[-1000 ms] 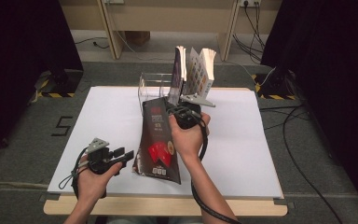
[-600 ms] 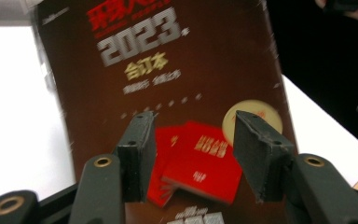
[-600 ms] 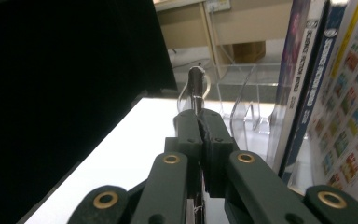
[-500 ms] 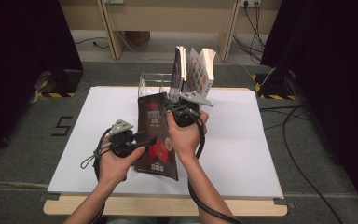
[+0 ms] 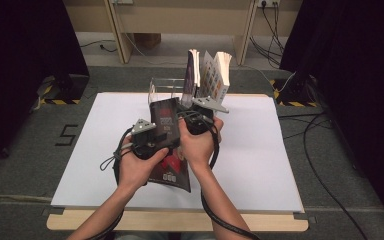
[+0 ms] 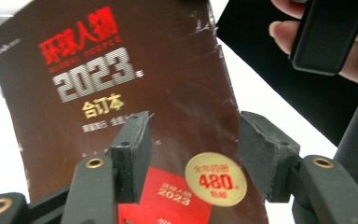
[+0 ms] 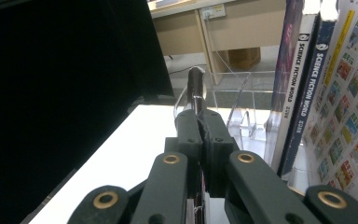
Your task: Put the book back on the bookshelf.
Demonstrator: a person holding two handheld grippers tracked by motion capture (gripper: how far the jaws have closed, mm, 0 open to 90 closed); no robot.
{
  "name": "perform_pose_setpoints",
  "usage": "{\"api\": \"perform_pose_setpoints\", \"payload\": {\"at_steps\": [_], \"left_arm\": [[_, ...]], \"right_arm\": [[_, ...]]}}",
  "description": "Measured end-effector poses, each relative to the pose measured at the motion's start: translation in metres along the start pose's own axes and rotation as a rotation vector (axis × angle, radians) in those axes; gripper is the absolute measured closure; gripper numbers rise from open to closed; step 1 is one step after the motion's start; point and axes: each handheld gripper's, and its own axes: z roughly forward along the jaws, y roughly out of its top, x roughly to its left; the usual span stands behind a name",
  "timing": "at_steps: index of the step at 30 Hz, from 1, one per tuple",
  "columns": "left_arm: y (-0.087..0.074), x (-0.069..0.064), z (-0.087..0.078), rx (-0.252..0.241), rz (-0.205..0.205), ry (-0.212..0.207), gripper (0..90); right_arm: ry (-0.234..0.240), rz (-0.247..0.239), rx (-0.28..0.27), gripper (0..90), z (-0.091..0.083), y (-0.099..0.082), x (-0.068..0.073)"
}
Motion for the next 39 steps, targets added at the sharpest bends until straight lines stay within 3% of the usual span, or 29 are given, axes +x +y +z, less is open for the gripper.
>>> {"api": "perform_pose_setpoints", "payload": {"at_steps": [4,22,39], "left_arm": [[0.003,-0.004,0.005,-0.013,-0.006,-0.008,45.0],[0.008,-0.017,0.024,0.015,0.016,0.089,43.9],[0.006,-0.02,0.029,0.024,0.013,0.103,51.1]], "right_arm": [[0.0,-0.002,-0.003,88.3,0.0,0.001,0.002],[-0.008,-0.013,0.001,88.2,0.001,0.0,0.005],[0.0,-0.012,0.001,88.2,-0.001,-0.001,0.007]]}}
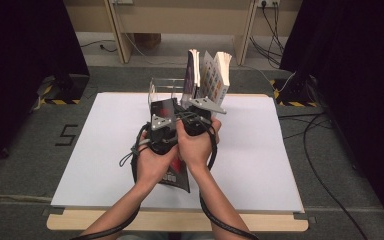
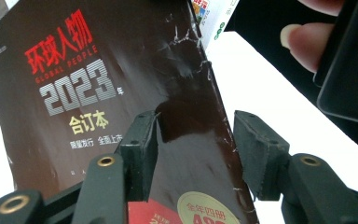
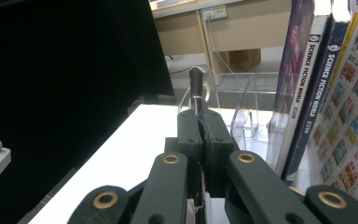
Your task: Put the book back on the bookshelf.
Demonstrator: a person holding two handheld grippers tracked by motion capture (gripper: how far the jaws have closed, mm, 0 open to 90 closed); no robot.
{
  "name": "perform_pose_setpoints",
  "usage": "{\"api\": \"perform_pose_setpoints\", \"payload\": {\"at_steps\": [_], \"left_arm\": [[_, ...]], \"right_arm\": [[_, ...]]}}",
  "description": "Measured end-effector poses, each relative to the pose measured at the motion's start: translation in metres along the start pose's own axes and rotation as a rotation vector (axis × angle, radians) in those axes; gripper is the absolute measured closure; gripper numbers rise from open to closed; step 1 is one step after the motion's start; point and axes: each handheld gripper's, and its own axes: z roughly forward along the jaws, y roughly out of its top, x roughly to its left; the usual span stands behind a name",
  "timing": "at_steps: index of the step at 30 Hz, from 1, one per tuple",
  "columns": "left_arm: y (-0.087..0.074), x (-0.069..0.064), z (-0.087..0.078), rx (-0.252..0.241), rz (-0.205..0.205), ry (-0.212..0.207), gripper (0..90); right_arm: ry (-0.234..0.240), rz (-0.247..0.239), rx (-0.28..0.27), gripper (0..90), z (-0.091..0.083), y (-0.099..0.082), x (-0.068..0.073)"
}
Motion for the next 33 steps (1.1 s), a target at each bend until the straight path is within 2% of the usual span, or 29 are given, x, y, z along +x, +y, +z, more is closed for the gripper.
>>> {"api": "perform_pose_setpoints", "payload": {"at_steps": [15,23,26,33], "left_arm": [[-0.003,0.004,-0.006,0.024,-0.024,-0.021,66.8],[-0.008,0.009,-0.011,0.007,-0.039,-0.022,74.2],[-0.009,0.009,-0.011,0.001,-0.043,-0.004,71.6],[-0.006,0.008,-0.007,-0.016,-0.064,0.018,59.5]], "right_arm": [[0.03,0.001,0.027,88.2,-0.001,0.001,0.002],[0.055,0.002,0.04,88.2,0.0,0.0,0.006],[0.055,-0.003,0.039,88.3,0.001,0.0,0.007],[0.044,-0.011,0.019,88.2,0.001,0.0,0.012]]}}
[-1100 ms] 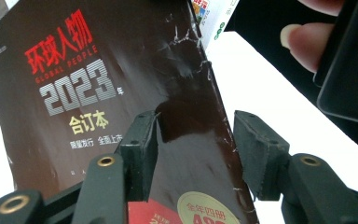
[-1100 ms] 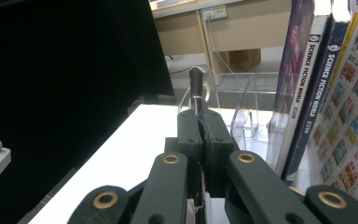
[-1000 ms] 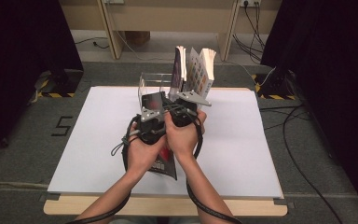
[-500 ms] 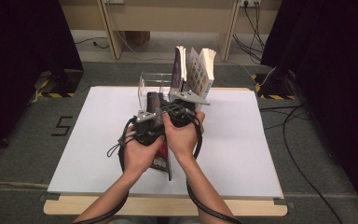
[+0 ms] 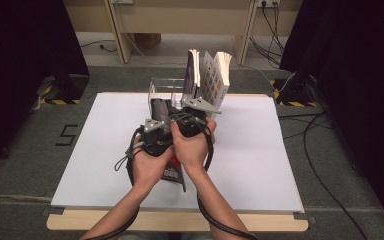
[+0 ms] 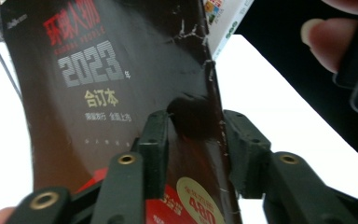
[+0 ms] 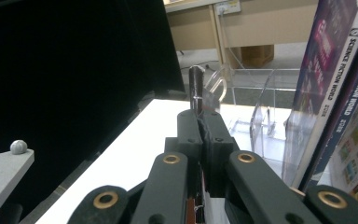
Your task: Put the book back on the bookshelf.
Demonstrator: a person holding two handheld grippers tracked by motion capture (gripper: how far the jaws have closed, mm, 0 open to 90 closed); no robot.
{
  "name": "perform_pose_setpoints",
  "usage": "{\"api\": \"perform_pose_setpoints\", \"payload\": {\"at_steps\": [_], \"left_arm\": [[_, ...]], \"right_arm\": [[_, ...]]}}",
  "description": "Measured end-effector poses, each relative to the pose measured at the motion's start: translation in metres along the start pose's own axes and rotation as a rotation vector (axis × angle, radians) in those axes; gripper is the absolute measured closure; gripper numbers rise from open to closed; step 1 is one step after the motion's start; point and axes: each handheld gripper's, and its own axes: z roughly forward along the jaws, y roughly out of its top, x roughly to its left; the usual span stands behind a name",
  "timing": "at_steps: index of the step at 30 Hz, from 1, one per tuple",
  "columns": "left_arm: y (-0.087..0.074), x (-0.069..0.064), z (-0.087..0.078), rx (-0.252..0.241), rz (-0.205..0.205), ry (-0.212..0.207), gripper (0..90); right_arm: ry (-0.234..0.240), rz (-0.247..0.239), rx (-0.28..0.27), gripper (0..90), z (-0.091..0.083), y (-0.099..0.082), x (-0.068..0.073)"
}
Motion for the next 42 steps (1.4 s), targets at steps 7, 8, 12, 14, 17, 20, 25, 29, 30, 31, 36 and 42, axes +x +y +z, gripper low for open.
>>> {"api": "perform_pose_setpoints", "payload": {"at_steps": [7,8,12,14,17,20,25,29,30,31,36,42], "left_arm": [[0.003,-0.001,0.004,-0.023,-0.015,0.022,53.0],[0.003,-0.001,0.004,-0.023,-0.015,0.023,52.7],[0.003,-0.001,0.007,-0.015,-0.015,0.025,54.8],[0.003,0.0,0.007,-0.001,0.004,0.02,58.3],[0.002,0.0,0.004,0.003,0.008,0.012,63.6],[0.0,0.0,-0.002,-0.014,0.024,0.026,70.0],[-0.001,0.004,-0.007,-0.014,0.014,0.025,75.2],[-0.003,0.006,-0.01,-0.029,0.005,0.033,79.2],[-0.004,0.007,-0.01,-0.033,0.005,0.036,80.7],[-0.004,0.008,-0.011,-0.034,0.005,0.037,81.9],[-0.005,0.013,-0.014,-0.028,-0.012,0.028,85.2],[-0.007,0.017,-0.015,-0.036,-0.024,0.023,86.5]], "right_arm": [[-0.006,-0.003,-0.005,88.2,0.0,0.001,0.001],[-0.007,-0.003,-0.003,88.2,0.0,0.001,0.001],[-0.01,-0.004,-0.001,88.2,0.0,0.001,0.0],[-0.01,-0.004,0.004,88.2,0.001,0.0,0.0],[-0.007,-0.006,0.011,88.2,0.001,0.0,0.0],[0.011,-0.006,0.02,88.0,0.001,0.001,0.001],[0.028,-0.022,0.039,87.4,0.004,0.002,0.005],[0.042,-0.027,0.045,87.0,0.006,0.002,0.008],[0.044,-0.028,0.049,86.7,0.006,0.003,0.008],[0.045,-0.031,0.05,86.5,0.007,0.003,0.009],[0.057,-0.043,0.061,85.5,0.009,0.003,0.011],[0.068,-0.061,0.072,83.6,0.01,0.004,0.012]]}}
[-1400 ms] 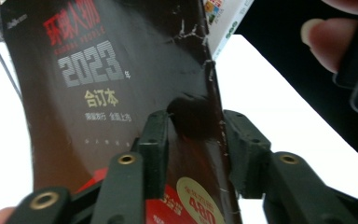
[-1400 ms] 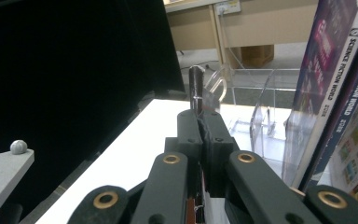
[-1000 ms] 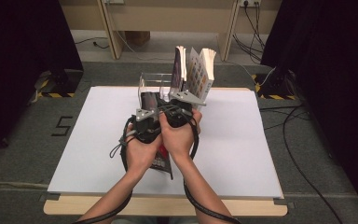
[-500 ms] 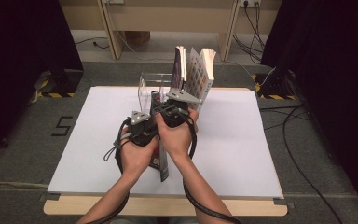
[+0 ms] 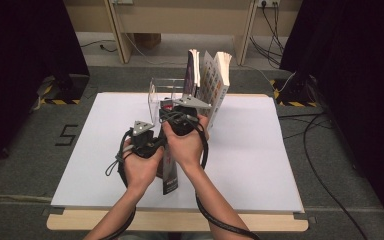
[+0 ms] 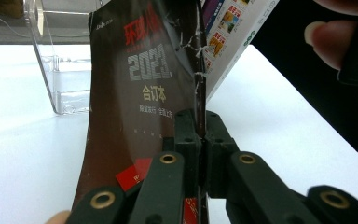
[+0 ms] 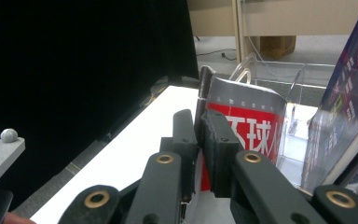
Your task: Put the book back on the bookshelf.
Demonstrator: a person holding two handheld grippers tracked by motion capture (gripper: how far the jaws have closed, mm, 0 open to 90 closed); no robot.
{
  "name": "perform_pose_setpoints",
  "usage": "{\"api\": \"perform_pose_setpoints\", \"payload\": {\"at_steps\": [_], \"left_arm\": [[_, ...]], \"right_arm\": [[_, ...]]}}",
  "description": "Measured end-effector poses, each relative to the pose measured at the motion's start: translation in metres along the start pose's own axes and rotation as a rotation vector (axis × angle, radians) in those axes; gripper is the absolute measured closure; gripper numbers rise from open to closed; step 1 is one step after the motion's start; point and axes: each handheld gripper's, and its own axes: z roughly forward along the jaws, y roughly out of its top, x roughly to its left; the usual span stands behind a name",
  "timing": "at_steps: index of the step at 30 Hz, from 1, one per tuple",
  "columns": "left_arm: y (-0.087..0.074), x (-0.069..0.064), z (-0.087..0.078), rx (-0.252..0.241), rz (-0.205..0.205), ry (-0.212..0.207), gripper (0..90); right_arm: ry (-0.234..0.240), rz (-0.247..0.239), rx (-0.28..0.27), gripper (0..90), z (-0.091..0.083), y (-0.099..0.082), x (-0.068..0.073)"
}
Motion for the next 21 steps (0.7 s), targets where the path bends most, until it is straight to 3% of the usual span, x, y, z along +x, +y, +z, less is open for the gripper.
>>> {"api": "perform_pose_setpoints", "payload": {"at_steps": [5,10,13,21], "left_arm": [[0.0,0.007,-0.002,-0.002,-0.01,-0.019,86.9],[-0.001,0.011,-0.005,-0.024,-0.008,-0.029,86.9],[-0.002,0.013,-0.006,-0.031,-0.003,-0.034,86.9],[-0.001,0.018,-0.013,-0.055,0.013,-0.059,87.0]], "right_arm": [[0.019,-0.016,0.0,75.9,-0.001,0.002,-0.001],[0.046,-0.009,-0.045,63.5,-0.01,0.005,-0.005],[0.042,0.0,-0.071,62.6,-0.019,0.006,-0.011],[-0.006,0.008,-0.054,62.4,-0.036,-0.006,-0.038]]}}
